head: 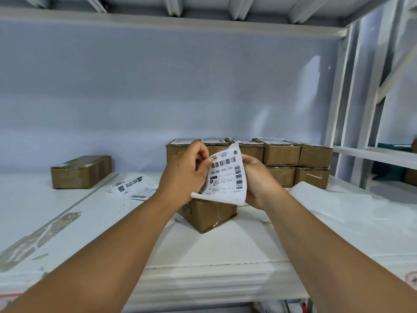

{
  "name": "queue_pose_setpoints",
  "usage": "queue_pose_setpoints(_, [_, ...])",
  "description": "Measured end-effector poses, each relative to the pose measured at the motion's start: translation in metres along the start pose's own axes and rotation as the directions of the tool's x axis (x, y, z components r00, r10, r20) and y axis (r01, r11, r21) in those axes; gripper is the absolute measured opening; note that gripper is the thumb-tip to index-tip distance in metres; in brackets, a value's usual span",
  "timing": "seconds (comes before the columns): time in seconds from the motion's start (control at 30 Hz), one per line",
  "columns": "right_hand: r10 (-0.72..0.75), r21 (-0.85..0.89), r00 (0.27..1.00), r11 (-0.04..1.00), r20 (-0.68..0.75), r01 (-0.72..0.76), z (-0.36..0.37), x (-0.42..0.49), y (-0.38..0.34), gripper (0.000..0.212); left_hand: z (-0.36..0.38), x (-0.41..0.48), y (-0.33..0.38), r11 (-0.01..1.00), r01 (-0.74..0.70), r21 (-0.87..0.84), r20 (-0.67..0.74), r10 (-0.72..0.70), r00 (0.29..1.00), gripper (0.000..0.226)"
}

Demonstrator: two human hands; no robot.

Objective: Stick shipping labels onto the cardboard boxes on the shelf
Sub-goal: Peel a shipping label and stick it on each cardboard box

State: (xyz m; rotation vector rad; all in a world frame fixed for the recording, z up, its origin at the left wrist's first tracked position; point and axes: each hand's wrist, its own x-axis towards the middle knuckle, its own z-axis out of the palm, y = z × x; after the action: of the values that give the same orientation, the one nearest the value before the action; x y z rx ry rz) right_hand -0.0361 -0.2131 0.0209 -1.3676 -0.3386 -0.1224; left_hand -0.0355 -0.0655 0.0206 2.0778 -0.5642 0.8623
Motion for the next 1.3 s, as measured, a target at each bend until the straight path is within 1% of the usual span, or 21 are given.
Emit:
queue_pose_setpoints(0.13, [0.000, 0.006, 0.986, 1.000, -0.169, 0.001, -0.004, 0.004, 0.002, 0.016, 0.000, 0.002, -0.005, 1.000, 0.003, -0.012, -0.108, -0.005, 0.994, 0.024])
queue_pose_setpoints(0.23, [0.042, 0.061, 0.952, 0.998, -0.303, -0.025, -0.010, 0.008, 0.005, 0.021, -0.001, 0.005, -0.005, 0.997, 0.052, -0.062, -0.157, -0.062, 0.986, 0.026])
queue_pose_setpoints(0.33, [0.054, 0.012, 0.919, 0.999, -0.390, -0.053, -0.017, 0.010, 0.009, 0.020, -0.003, 0.006, -0.006, 0.988, 0.096, -0.120, -0.200, -0.118, 0.973, 0.023])
queue_pose_setpoints(0.43, [0.054, -0.007, 0.877, 0.998, -0.477, -0.065, -0.020, 0.011, 0.008, 0.019, -0.005, 0.007, -0.006, 0.977, 0.114, -0.182, -0.260, -0.160, 0.952, 0.014])
queue_pose_setpoints(0.53, [0.017, 0.019, 0.844, 1.000, -0.536, -0.008, -0.021, 0.010, 0.006, 0.017, -0.008, 0.009, -0.008, 0.963, 0.148, -0.225, -0.344, -0.220, 0.913, 0.012])
queue_pose_setpoints(0.6, [-0.008, 0.020, 0.819, 1.000, -0.574, 0.024, -0.023, 0.011, 0.006, 0.013, -0.010, 0.010, -0.010, 0.945, 0.178, -0.273, -0.378, -0.276, 0.884, 0.015])
queue_pose_setpoints(0.7, [-0.018, 0.049, 0.754, 0.997, -0.657, 0.066, -0.028, 0.014, 0.006, 0.016, -0.012, 0.012, -0.011, 0.914, 0.201, -0.352, -0.425, -0.347, 0.836, 0.019])
queue_pose_setpoints(0.83, [-0.006, 0.095, 0.669, 0.989, -0.743, 0.115, -0.032, 0.016, 0.008, 0.019, -0.014, 0.015, -0.017, 0.855, 0.197, -0.479, -0.479, -0.443, 0.758, 0.014])
queue_pose_setpoints(0.9, [-0.003, 0.099, 0.626, 0.987, -0.780, 0.127, -0.033, 0.015, 0.007, 0.019, -0.015, 0.018, -0.020, 0.807, 0.198, -0.556, -0.477, -0.505, 0.720, 0.021])
queue_pose_setpoints(1.0, [0.021, 0.127, 0.579, 0.981, -0.815, 0.143, -0.035, 0.015, 0.006, 0.017, -0.017, 0.020, -0.020, 0.730, 0.184, -0.659, -0.444, -0.575, 0.687, 0.024])
queue_pose_setpoints(1.07, [0.034, 0.163, 0.585, 0.972, -0.811, 0.170, -0.036, 0.016, 0.006, 0.019, -0.017, 0.020, -0.020, 0.708, 0.190, -0.680, -0.422, -0.590, 0.688, 0.026])
queue_pose_setpoints(1.1, [0.037, 0.177, 0.593, 0.967, -0.804, 0.181, -0.035, 0.017, 0.006, 0.019, -0.017, 0.020, -0.021, 0.704, 0.196, -0.683, -0.405, -0.588, 0.700, 0.027])
queue_pose_setpoints(1.2, [0.029, 0.181, 0.591, 0.963, -0.806, 0.199, -0.034, 0.016, 0.003, 0.018, -0.015, 0.020, -0.020, 0.715, 0.203, -0.669, -0.326, -0.528, 0.784, 0.034])
queue_pose_setpoints(1.23, [0.023, 0.162, 0.570, 0.968, -0.821, 0.194, -0.034, 0.015, 0.002, 0.017, -0.013, 0.020, -0.020, 0.731, 0.205, -0.650, -0.302, -0.496, 0.814, 0.038])
queue_pose_setpoints(1.3, [0.004, 0.105, 0.505, 0.980, -0.863, 0.171, -0.035, 0.013, 0.002, 0.016, -0.011, 0.018, -0.019, 0.775, 0.204, -0.598, -0.267, -0.432, 0.861, 0.043])
